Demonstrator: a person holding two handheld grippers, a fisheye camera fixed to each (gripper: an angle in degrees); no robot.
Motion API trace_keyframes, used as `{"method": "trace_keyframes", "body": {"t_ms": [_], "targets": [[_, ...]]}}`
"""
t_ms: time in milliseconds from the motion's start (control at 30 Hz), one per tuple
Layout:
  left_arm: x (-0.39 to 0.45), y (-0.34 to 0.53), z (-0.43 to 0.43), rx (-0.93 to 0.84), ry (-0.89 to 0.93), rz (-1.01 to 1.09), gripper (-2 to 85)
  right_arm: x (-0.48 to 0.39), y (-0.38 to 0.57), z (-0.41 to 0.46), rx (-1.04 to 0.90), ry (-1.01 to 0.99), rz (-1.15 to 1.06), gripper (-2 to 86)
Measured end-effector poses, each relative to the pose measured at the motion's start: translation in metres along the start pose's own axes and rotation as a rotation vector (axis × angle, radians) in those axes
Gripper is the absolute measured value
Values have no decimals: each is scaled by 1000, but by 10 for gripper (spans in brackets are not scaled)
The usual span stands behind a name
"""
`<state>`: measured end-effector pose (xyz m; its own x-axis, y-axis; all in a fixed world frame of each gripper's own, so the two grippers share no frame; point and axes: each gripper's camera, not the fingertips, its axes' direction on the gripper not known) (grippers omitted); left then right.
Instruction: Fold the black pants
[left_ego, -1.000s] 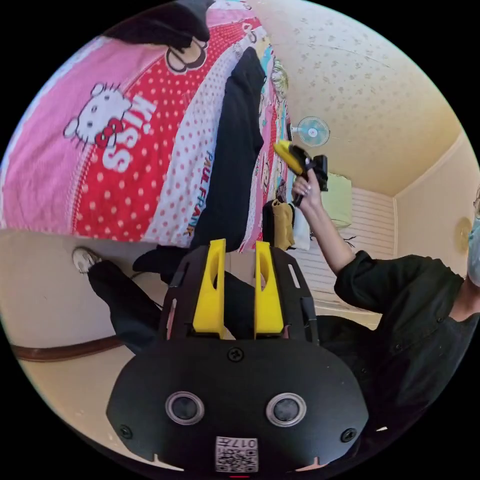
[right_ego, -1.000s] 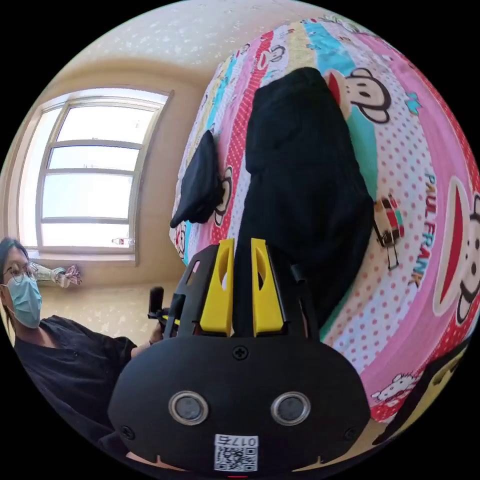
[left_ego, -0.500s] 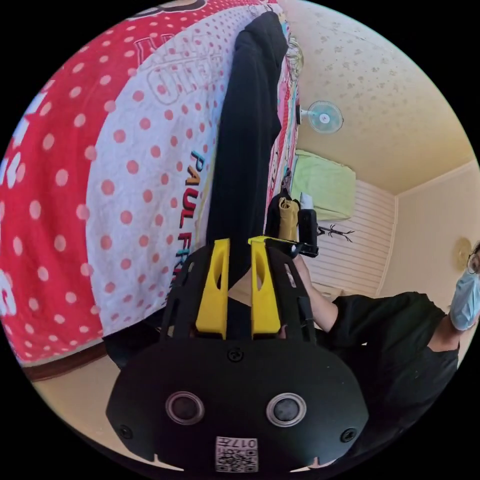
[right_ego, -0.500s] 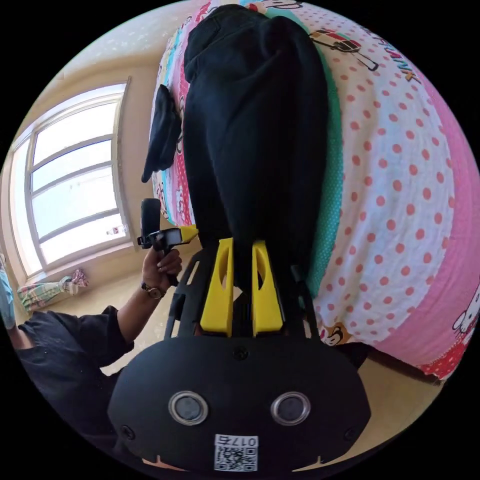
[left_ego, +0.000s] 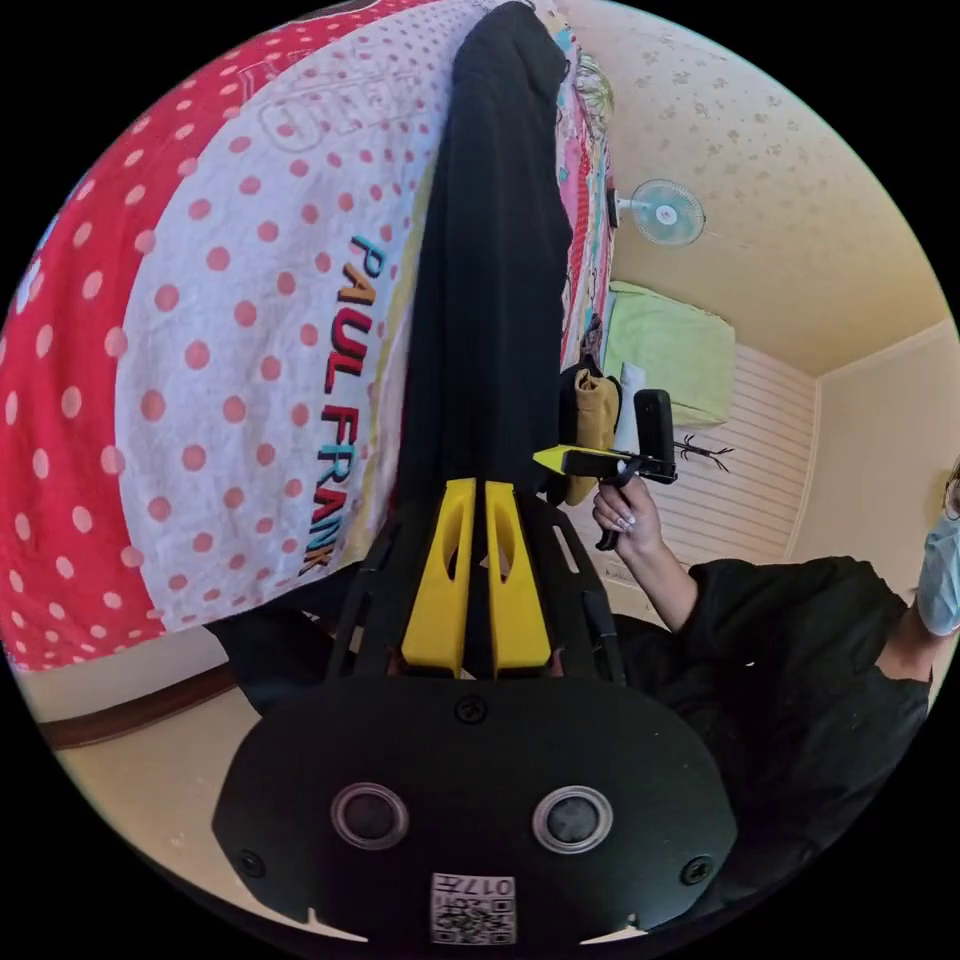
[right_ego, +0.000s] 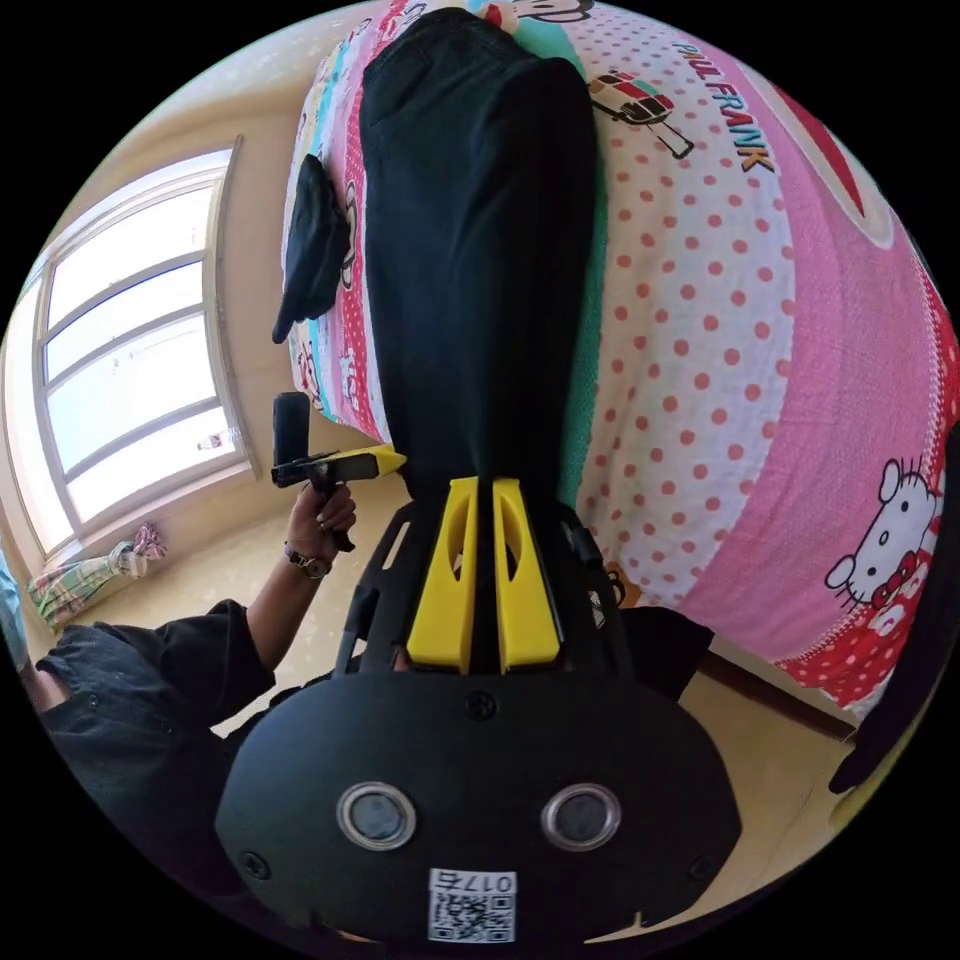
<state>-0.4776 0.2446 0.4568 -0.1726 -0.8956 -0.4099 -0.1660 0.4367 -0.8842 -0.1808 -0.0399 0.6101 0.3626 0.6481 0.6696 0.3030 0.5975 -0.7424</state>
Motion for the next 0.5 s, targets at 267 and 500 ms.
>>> {"method": "trace_keyframes", "body": {"t_ms": [267, 500], "targets": [[-9, 33, -10, -16, 110, 101, 1, 8, 16, 2, -22, -133, -122, 69], [-32, 34, 67, -311, 249, 74, 5, 2, 22, 66, -294, -171, -173, 73]]}}
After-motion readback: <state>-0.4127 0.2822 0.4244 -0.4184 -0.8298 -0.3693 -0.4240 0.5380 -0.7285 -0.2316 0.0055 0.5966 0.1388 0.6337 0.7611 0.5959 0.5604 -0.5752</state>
